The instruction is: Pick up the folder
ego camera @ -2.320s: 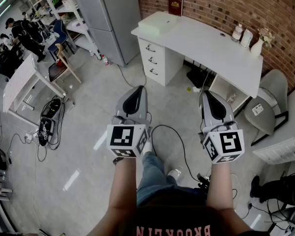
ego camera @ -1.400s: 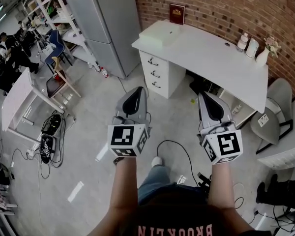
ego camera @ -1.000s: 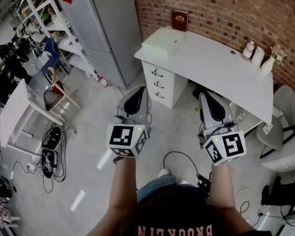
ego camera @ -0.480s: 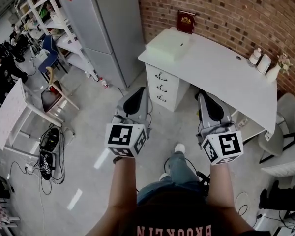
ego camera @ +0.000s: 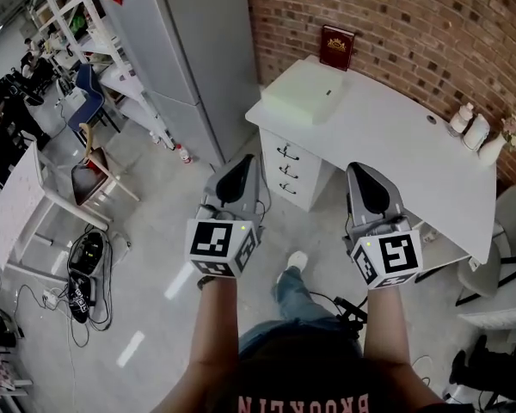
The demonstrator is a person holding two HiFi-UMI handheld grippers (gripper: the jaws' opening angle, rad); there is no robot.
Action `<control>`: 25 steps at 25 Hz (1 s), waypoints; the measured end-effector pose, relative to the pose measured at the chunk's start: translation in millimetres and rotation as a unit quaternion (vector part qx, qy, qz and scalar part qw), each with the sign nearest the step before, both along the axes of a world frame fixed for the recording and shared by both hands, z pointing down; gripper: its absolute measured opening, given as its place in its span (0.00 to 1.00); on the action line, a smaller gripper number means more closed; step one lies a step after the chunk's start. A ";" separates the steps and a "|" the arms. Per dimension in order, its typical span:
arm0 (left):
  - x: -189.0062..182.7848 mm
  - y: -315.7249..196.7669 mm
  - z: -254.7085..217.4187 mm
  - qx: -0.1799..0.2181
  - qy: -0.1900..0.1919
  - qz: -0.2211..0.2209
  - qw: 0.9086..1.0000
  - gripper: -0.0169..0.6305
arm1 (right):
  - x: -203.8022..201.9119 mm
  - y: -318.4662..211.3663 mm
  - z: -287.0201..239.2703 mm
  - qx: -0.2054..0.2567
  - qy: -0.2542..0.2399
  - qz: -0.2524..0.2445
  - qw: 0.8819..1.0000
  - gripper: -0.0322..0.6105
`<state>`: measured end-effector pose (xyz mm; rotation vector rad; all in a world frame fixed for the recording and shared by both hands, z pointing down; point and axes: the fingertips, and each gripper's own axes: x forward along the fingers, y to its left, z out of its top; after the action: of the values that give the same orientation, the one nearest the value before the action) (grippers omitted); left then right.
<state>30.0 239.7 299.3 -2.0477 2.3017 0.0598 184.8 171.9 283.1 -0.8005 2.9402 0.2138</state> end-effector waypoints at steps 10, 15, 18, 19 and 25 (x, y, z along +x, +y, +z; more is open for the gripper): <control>-78.7 -115.2 3.0 -0.004 0.018 0.025 1.000 0.02 | -79.4 -122.3 -1.1 -0.005 -0.016 0.025 1.000 0.05; -114.4 -186.7 6.2 -0.014 0.018 0.034 0.999 0.02 | -111.1 -188.7 -0.2 -0.013 -0.017 0.031 0.999 0.05; -131.4 -224.1 8.7 -0.022 0.021 0.039 0.999 0.02 | -129.4 -220.7 0.9 -0.025 -0.010 0.026 0.999 0.05; -135.8 -234.9 9.7 -0.024 0.023 0.041 0.999 0.02 | -134.3 -230.2 2.4 -0.029 -0.006 0.027 0.999 0.05; -151.2 -284.6 21.0 -0.036 0.035 0.053 0.997 0.02 | -149.7 -273.4 20.8 -0.052 0.021 0.034 0.998 0.05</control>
<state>-121.2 -44.9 320.3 -2.2361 2.2649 0.0567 35.1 -101.5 303.9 -0.9211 2.9883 0.0838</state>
